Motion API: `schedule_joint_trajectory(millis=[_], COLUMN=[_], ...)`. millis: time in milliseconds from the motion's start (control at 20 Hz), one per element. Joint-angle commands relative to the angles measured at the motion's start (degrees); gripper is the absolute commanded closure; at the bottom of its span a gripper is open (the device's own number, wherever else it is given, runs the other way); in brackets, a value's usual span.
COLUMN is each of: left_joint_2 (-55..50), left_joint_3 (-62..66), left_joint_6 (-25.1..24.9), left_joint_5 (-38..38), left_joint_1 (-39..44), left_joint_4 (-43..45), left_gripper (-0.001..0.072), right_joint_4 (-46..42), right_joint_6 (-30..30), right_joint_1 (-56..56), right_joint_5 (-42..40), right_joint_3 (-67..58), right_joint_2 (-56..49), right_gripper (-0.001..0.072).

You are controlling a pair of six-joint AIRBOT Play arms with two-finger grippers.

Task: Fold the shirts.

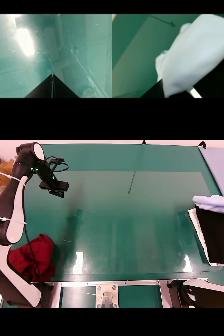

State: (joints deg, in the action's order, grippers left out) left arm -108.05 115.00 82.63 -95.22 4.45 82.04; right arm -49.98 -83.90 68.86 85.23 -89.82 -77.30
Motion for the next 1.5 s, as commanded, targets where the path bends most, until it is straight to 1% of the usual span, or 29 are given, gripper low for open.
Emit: schedule_joint_trajectory(millis=[0, 50, 150, 200, 250, 300, 350, 400, 500, 550, 600, 650, 700, 750, 800, 850, 950, 1050, 1250, 1350, 1450], left_joint_2=[0.0, 0.0, 0.0, 0.0, 0.0, 0.0, 0.0, 0.0, 0.0, 0.2, 0.6, 1.3, 2.3, 3.6, 4.9, 6.4, 11.5, 18.8, 37.9, 45.6, 50.5], left_joint_3=[0.0, 0.0, 0.0, 0.0, 0.0, 0.0, 0.0, 0.0, 0.0, 0.0, 0.0, -0.1, -0.2, -0.2, -0.2, -0.8, -5.7, -15.3, -43.1, -54.3, -60.8], left_joint_6=[0.0, 0.0, -0.1, 0.0, 0.0, 0.0, 0.0, 0.0, 0.0, 0.4, 1.2, 1.5, 2.5, 3.4, 4.2, 4.4, 4.9, 6.2, 11.9, 14.5, 16.5], left_joint_5=[-0.7, -1.0, -1.4, -1.2, -1.2, -1.0, -0.6, -0.2, -0.2, -0.5, -0.8, -1.2, -1.3, -1.3, -1.9, -2.2, -2.1, -0.7, 9.4, 11.8, 12.7], left_joint_1=[0.0, 0.0, 0.0, 0.0, 0.0, 0.0, 0.0, 0.0, 0.0, 0.0, 0.0, 0.0, 0.1, 0.1, 0.1, 0.2, 1.0, 2.6, 7.9, 10.4, 11.9], left_joint_4=[-0.2, -0.2, -0.2, -0.2, -0.2, -0.2, -0.3, -0.4, -0.4, -0.4, -0.4, -0.4, -0.4, -0.7, -1.6, -2.4, -3.1, -3.0, -3.0, -3.0, -3.0], left_gripper=[0.0685, 0.0684, 0.0684, 0.0684, 0.0684, 0.0684, 0.0685, 0.0685, 0.0685, 0.0685, 0.0685, 0.0685, 0.0685, 0.0685, 0.0685, 0.0685, 0.0685, 0.0685, 0.0685, 0.0685, 0.0684], right_joint_4=[-23.1, -27.3, -32.8, -34.2, -34.3, -34.3, -34.3, -34.3, -33.1, -30.7, -26.2, -20.5, -14.3, -9.9, -6.7, -5.5, -5.5, -5.6, -6.1, -6.1, -5.9], right_joint_6=[-8.0, -9.3, -10.4, -10.4, -10.5, -10.4, -10.5, -10.5, -10.5, -10.5, -10.4, -9.5, -7.6, -6.6, -5.6, -5.3, -2.6, -0.1, 2.6, 3.0, 3.0], right_joint_1=[1.9, 1.9, 1.9, 1.9, 1.9, 1.9, 1.9, 1.9, 1.8, 1.7, 1.0, -0.4, -2.9, -6.2, -10.7, -15.4, -25.8, -35.7, -50.6, -56.0, -59.6], right_joint_5=[1.8, 1.8, 0.2, -2.3, -4.7, -6.6, -7.3, -6.8, -4.3, -2.7, -1.5, -1.3, -2.2, -3.4, -5.2, -6.8, -7.6, -8.0, -12.4, -14.8, -17.8], right_joint_3=[8.2, 11.8, 18.9, 22.6, 25.8, 28.4, 30.1, 30.2, 27.2, 24.5, 21.1, 18.2, 16.0, 14.5, 13.9, 13.9, 14.4, 17.4, 33.8, 43.0, 48.3], right_joint_2=[3.5, 3.8, 3.7, 3.7, 3.7, 3.5, 3.2, 2.8, 2.7, 2.7, 2.7, 2.8, 3.1, 3.5, 4.1, 4.5, 5.3, 7.3, 16.0, 20.7, 23.8], right_gripper=[0.0701, 0.07, 0.07, 0.0699, 0.0679, 0.0471, 0.0125, 0.0096, 0.0097, 0.0106, 0.0214, 0.045, 0.0543, 0.0585, 0.0677, 0.0698, 0.0699, 0.0699, 0.0699, 0.0699, 0.0699])
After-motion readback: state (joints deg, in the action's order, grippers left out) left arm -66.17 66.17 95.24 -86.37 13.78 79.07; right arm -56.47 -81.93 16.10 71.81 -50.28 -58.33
